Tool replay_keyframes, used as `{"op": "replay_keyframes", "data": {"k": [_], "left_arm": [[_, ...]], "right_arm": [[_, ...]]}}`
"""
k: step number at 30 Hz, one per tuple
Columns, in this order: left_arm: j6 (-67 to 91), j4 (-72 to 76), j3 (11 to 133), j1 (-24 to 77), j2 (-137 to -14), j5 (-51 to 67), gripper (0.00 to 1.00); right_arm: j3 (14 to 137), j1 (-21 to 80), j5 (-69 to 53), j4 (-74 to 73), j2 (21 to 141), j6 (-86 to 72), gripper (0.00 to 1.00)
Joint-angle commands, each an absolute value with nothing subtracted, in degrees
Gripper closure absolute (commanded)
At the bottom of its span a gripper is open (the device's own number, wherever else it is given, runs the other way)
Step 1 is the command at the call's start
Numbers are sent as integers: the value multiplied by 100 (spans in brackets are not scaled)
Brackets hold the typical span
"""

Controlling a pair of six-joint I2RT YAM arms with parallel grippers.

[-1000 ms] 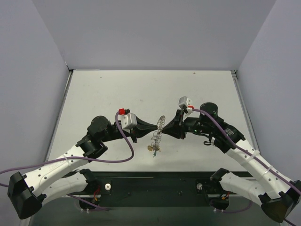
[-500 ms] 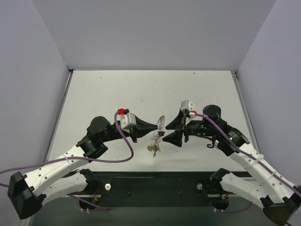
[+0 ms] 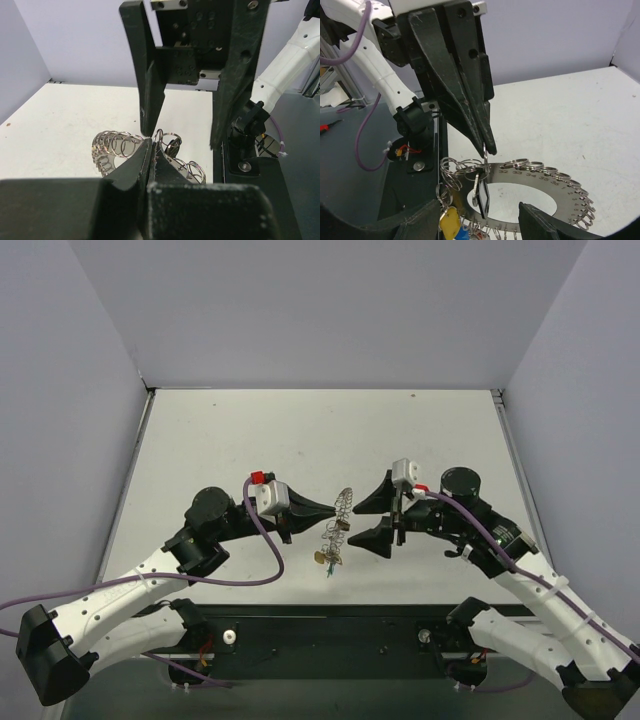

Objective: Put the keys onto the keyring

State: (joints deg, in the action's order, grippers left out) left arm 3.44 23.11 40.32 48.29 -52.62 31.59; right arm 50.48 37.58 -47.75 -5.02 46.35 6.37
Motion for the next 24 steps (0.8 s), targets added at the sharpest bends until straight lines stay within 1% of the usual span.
{"op": "replay_keyframes", "data": {"k": [1,4,5,7,10,11,13,14,15,16,17,19,24], "left_arm": [[387,2777,4148,4825,-5168,3252,100],[387,2777,4131,4825,-5168,3243,100],[387,2777,4131,4825,-5168,3234,100],[387,2786,4131,4834,-5168,3234,100],[395,2786,4131,4825,-5177,3234,100],[396,2786,4131,4825,-5177,3234,100],[387,2795,4131,4825,-5194,3234,100],[395,2804,4131,4834,-5194,3234,100],[387,2812,4131,4825,-5194,3234,100],[395,2812,4140,4825,-5194,3234,100],[396,2821,4140,4834,-5203,3234,100],[396,2830,4148,4825,-5194,3226,100],[492,2996,4131,4825,-5203,3217,100]], "right_arm": [[5203,3806,-5071,-53,4904,624,39],[5229,3832,-5115,174,5001,528,41],[5247,3841,-5115,193,5018,519,44],[5265,3841,-5141,202,5097,484,46],[5282,3850,-5211,289,5159,387,53],[5282,3850,-5238,316,5168,326,59],[5256,3850,-5282,421,5194,238,64],[5256,3850,-5291,422,5203,229,70],[5247,3850,-5308,413,5221,211,74],[5247,3850,-5300,370,5238,202,80],[5256,3850,-5317,343,5247,211,90],[5238,3850,-5309,247,5238,228,99],[5159,3850,-5212,106,5203,299,100]]}}
